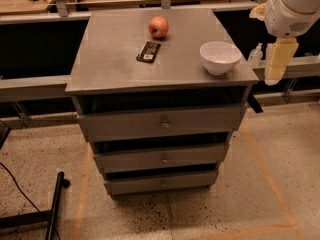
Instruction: Move white bowl near apple
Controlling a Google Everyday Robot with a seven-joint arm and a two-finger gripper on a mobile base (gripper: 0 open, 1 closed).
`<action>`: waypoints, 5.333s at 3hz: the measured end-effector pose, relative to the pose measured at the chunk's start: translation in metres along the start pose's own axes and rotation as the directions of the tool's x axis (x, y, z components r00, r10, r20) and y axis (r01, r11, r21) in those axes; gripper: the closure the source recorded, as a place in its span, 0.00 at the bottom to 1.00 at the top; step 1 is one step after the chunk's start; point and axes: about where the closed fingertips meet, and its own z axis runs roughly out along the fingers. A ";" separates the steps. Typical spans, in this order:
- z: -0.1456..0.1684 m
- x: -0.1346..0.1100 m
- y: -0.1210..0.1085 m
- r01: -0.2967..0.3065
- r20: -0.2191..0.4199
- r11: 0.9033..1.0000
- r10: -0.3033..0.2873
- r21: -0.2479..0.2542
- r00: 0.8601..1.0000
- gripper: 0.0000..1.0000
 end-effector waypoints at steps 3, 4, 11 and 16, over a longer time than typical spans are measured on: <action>0.083 -0.033 -0.014 0.040 0.175 0.995 -0.024 -0.088 0.984 0.00; 0.102 -0.035 -0.013 0.052 0.174 0.992 -0.032 -0.116 0.984 0.16; 0.117 -0.104 -0.145 0.284 0.067 0.930 -0.306 0.232 0.950 1.00; 0.172 -0.108 -0.207 0.288 0.058 0.900 -0.324 0.328 0.944 0.82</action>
Offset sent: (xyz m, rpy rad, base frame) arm 0.0541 0.0383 -0.0762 0.1839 0.1151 0.1263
